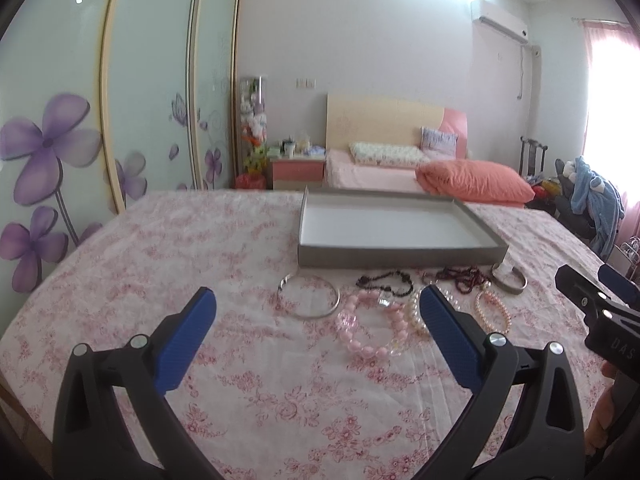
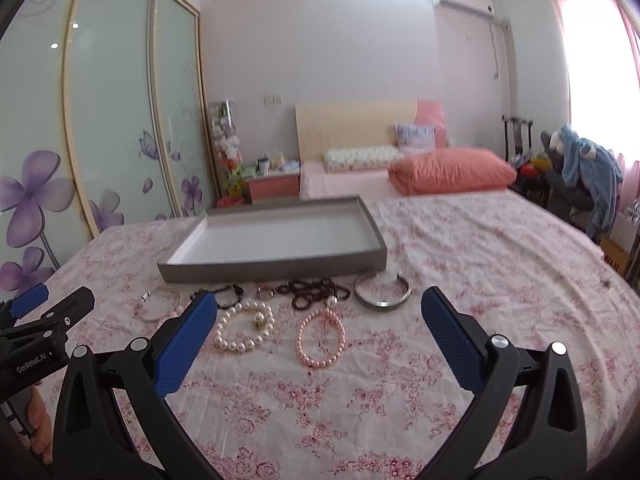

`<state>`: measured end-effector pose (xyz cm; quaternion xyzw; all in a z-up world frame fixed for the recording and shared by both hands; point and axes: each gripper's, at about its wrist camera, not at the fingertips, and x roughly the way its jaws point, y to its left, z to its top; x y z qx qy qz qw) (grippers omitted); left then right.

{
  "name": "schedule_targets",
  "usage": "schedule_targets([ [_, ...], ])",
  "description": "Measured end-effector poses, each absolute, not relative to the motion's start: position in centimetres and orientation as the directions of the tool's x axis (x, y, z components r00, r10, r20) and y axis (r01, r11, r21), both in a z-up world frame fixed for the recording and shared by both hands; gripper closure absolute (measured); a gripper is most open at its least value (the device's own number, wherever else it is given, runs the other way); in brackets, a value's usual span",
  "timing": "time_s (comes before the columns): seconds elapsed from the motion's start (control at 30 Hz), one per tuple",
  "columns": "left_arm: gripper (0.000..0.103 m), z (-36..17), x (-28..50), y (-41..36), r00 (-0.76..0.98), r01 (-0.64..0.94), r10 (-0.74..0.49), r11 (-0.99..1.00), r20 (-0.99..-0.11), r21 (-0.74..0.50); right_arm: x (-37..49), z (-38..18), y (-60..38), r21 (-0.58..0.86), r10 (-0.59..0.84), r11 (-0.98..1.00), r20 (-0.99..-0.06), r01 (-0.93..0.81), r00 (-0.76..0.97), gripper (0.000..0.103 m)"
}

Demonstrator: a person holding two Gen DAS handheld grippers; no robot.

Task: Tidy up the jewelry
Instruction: 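Grasp the pink pearl bracelet with the right tool while the left tool approaches the pink bead bracelet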

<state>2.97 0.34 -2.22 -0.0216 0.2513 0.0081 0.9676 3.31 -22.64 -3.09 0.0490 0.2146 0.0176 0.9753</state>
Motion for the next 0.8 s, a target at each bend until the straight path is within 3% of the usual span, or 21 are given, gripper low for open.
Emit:
schedule_targets([
  [0.07,0.004,-2.5,3.7,1.0,0.844,-0.026,-0.005,0.998,-0.536,-0.050,4.7,-4.1,-23.1,0.121,0.067,0.993,-0.478,-0.009,0.876,0.003],
  [0.17,0.004,-3.8,5.1,1.5,0.794,-0.016,-0.041,0.996,-0.606,-0.088,6.7,-5.1,-23.4,0.123,0.072,0.992,-0.566,-0.002,0.821,0.014],
  [0.23,0.004,-4.2,5.8,1.6,0.768,-0.011,-0.058,0.994,-0.637,-0.105,8.0,-6.0,-23.6,0.123,0.072,0.992,-0.623,0.006,0.779,0.031],
  [0.43,0.004,-5.6,7.7,1.6,0.688,0.000,-0.084,0.993,-0.721,-0.116,11.0,-8.2,-23.9,0.135,0.087,0.991,-0.730,0.018,0.677,0.059],
  [0.67,0.004,-6.9,9.4,1.1,0.611,0.039,-0.136,0.989,-0.780,-0.142,11.7,-9.3,-22.4,0.087,0.078,0.996,-0.776,-0.015,0.626,0.069],
  [0.8,0.017,-6.9,10.1,0.3,0.606,0.063,-0.124,0.992,-0.785,-0.108,11.7,-9.6,-21.8,0.048,0.046,0.999,-0.781,-0.014,0.623,0.078],
])
